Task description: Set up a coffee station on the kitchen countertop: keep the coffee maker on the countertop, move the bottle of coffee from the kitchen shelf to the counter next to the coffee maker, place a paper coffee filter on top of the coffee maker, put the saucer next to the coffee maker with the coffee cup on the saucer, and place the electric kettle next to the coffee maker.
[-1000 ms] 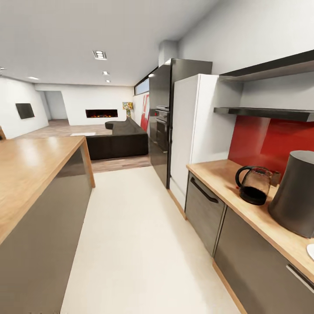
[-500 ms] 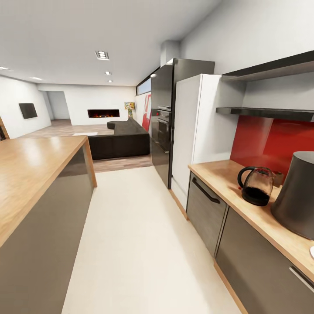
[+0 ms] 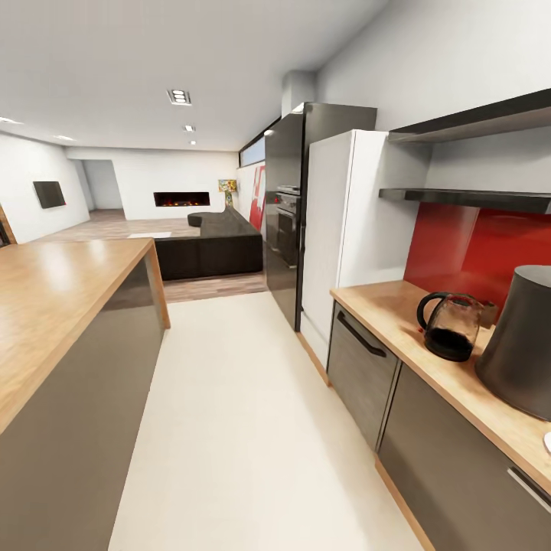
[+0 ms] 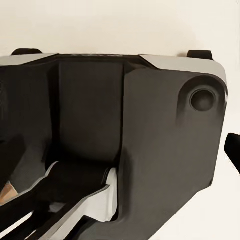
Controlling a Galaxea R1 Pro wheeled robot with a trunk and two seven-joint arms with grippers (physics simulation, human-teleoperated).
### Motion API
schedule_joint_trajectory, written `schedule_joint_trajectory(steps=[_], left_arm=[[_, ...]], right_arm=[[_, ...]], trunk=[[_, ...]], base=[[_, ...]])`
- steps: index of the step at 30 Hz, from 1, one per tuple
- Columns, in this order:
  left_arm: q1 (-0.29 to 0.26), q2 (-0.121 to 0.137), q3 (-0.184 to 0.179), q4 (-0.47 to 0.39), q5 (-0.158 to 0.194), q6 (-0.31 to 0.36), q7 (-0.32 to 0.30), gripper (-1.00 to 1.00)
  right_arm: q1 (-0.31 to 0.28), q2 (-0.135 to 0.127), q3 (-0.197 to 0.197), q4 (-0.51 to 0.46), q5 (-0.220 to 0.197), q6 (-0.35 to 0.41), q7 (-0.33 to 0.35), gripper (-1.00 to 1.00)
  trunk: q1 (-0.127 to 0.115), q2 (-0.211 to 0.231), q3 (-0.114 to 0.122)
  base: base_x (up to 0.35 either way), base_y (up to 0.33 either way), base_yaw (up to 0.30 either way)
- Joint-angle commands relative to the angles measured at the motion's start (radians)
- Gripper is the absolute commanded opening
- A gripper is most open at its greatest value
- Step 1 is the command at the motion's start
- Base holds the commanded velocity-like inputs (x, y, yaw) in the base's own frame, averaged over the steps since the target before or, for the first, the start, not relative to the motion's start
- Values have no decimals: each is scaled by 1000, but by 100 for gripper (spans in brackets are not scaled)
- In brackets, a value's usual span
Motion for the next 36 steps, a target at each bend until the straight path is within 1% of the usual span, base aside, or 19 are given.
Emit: schedule_joint_trajectory(steps=[1, 3, 5, 7, 15, 24, 36], left_arm=[[0, 1, 8, 0, -10, -4, -3, 100], [0, 1, 8, 1, -10, -4, -2, 100], [0, 1, 8, 2, -9, -4, -2, 100], [0, 1, 8, 2, -9, -4, -1, 100], [0, 1, 8, 3, -8, -4, -1, 100], [0, 7, 9, 3, -8, -4, -1, 100], [0, 2, 8, 2, -9, -4, -1, 100]], right_arm=[[0, -1, 8, -2, -11, -46, 1, 100], [0, -7, 7, -3, -10, -149, 1, 100], [0, -16, 8, -3, -9, -197, 2, 100], [0, -21, 10, -3, -9, -219, 2, 100], [0, -16, 9, -1, -10, -227, 2, 100], [0, -24, 7, -4, -10, -237, 2, 100], [0, -24, 7, -15, -10, -239, 1, 100]], trunk=[[0, -1, 0], [0, -1, 0], [0, -1, 0], [0, -1, 0], [0, -1, 0], [0, -1, 0], [0, -1, 0]], base=[[0, 0, 0], [0, 0, 0], [0, 0, 0], [0, 0, 0], [0, 0, 0], [0, 0, 0], [0, 0, 0]])
